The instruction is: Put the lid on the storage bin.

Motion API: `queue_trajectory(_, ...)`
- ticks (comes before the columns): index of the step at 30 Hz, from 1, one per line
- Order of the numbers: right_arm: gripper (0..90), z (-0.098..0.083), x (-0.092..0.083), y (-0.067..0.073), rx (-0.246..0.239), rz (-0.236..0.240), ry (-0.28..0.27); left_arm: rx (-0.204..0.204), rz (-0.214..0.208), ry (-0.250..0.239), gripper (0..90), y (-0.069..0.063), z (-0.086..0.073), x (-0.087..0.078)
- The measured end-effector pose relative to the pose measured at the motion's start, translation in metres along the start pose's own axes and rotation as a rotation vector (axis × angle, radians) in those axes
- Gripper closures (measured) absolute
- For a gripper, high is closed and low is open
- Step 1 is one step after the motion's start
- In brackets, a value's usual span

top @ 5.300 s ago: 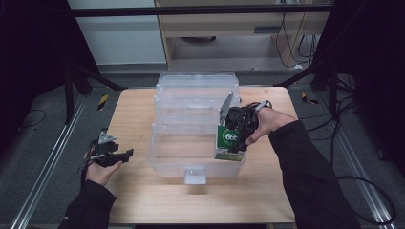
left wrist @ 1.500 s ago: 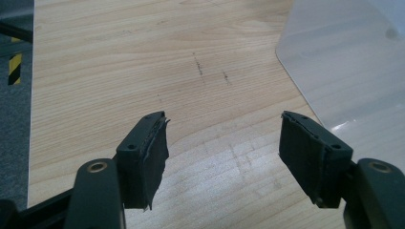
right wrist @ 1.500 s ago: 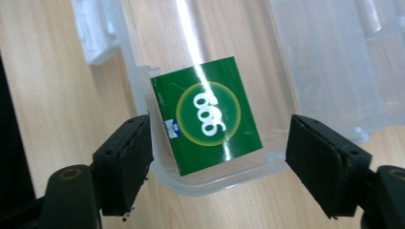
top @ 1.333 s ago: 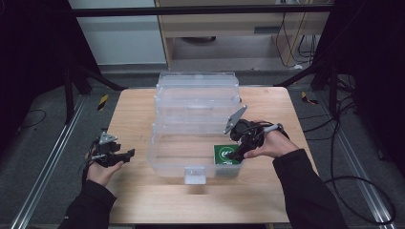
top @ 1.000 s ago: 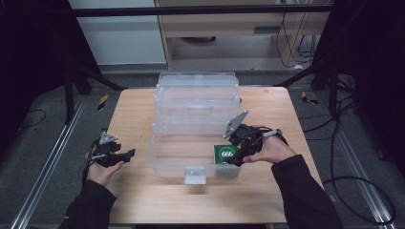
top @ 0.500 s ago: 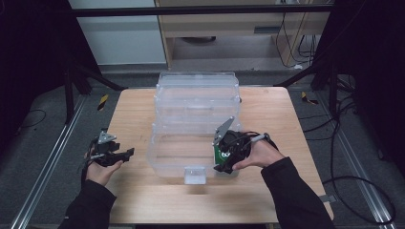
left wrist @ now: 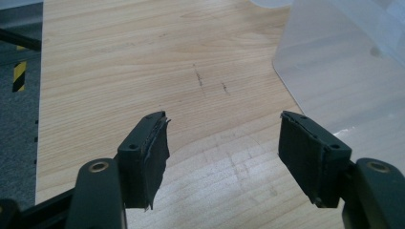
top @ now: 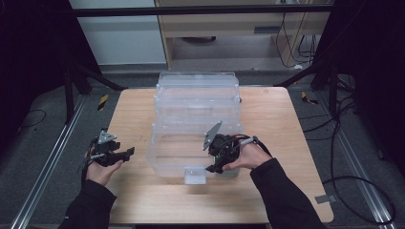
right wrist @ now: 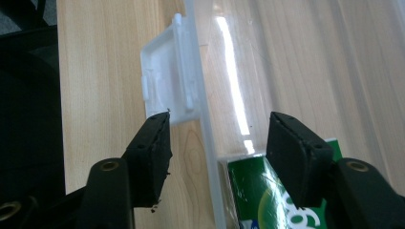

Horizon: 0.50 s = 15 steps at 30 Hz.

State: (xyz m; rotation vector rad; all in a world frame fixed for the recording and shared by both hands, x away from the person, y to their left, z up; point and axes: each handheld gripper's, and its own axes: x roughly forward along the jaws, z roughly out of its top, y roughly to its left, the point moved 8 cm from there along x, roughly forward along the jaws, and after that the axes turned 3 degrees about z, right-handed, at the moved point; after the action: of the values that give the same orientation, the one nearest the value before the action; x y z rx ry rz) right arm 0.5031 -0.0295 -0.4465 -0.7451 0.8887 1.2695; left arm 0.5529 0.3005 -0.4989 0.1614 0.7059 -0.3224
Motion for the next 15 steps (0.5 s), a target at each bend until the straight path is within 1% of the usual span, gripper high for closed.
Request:
queue_trajectory(1,43.9,0.001,0.002,0.001,-0.006,-0.001,0.003,0.001,0.0,0.001,33.4,0.0,0.0,0.0)
queue_trajectory(5,45.8,0.005,0.011,0.006,-0.025,0.022,0.031,0.003,0.002,-0.008,33.4,0.001,0.002,-0.003)
queue_trajectory(7,45.9,0.007,0.016,0.006,-0.031,0.029,0.042,-0.006,0.001,-0.02,33.5,0.001,0.003,-0.005)
queue_trajectory(13,48.6,0.009,0.023,0.006,-0.016,0.042,0.065,-0.003,0.0,-0.027,33.6,0.002,0.005,-0.007)
queue_trajectory(15,49.7,0.007,0.026,0.007,-0.019,0.055,0.075,-0.003,0.0,-0.028,33.6,0.002,0.006,-0.007)
